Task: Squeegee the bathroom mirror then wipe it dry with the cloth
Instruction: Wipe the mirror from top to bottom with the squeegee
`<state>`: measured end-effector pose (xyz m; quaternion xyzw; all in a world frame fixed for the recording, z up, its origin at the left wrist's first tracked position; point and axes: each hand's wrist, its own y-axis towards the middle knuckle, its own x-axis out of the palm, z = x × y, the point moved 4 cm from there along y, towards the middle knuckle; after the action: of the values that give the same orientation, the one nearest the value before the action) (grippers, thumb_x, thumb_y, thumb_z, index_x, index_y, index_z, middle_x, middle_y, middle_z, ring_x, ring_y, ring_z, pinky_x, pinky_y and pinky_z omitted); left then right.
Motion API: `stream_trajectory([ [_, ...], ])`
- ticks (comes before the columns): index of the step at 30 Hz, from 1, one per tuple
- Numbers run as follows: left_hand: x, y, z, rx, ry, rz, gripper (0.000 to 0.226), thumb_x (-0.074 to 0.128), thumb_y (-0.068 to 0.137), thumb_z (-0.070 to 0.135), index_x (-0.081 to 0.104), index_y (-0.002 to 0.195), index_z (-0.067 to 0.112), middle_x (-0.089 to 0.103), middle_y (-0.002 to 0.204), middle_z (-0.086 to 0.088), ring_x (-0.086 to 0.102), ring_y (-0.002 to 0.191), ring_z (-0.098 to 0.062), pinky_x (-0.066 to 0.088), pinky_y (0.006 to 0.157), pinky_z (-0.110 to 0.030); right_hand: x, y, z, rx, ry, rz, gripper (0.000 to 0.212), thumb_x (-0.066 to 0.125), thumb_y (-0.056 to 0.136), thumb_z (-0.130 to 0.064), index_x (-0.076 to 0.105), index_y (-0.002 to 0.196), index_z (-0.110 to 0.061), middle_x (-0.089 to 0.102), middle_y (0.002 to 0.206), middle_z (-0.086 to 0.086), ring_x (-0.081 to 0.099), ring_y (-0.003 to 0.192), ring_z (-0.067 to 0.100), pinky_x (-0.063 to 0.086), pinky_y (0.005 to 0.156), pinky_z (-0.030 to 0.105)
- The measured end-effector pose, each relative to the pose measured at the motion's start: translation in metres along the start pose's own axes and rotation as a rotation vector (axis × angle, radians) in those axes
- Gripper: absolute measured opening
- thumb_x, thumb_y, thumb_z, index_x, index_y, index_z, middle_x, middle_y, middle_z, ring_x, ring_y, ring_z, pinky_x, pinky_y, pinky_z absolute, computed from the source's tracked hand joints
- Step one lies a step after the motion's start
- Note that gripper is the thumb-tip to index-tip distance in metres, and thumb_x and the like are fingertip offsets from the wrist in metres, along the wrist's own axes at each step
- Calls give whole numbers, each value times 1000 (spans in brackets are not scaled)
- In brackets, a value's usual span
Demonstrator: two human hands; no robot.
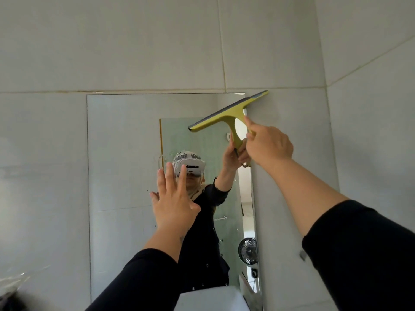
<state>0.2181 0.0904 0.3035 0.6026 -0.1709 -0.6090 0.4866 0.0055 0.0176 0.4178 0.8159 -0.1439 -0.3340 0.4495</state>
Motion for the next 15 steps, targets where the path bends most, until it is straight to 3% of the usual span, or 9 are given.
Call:
stream_trajectory([
  [3,-1,-1,0,8,1,11,100,61,76,31,-8,149,33,-21,158,1,-20,145,-26,17,115,-59,12,-14,-7,63,155,-1,47,40,98,-30,33,141,-48,65,118,7,60,106,32,46,78,33],
  [5,0,-1,0,10,0,12,100,61,75,31,-7,149,33,-19,158,0,-19,146,-26,19,114,-59,23,-24,-14,105,293,0,49,41,96,-28,35,142,-44,68,110,6,65,95,31,52,79,33],
  [7,-1,-1,-1,9,0,16,100,62,76,35,-6,149,34,-18,159,1,-17,146,-26,20,113,-58,36,-31,-22,140,418,13,52,43,92,-25,37,142,-41,70,103,5,68,81,32,58,76,41],
  [10,-6,-1,-5,13,9,48,95,62,79,40,-1,148,34,-12,159,2,-10,147,-24,21,112,-56,51,-38,-37,197,551,31,56,46,89,-21,38,142,-36,71,102,5,69,77,35,58,72,45],
  [15,-23,-6,-32,-77,3,105,87,64,78,38,8,144,33,-4,158,4,-3,147,-27,21,110,-64,67,-53,-64,250,673,42,57,46,91,-17,35,147,-25,69,84,5,69,75,30,58,73,39],
])
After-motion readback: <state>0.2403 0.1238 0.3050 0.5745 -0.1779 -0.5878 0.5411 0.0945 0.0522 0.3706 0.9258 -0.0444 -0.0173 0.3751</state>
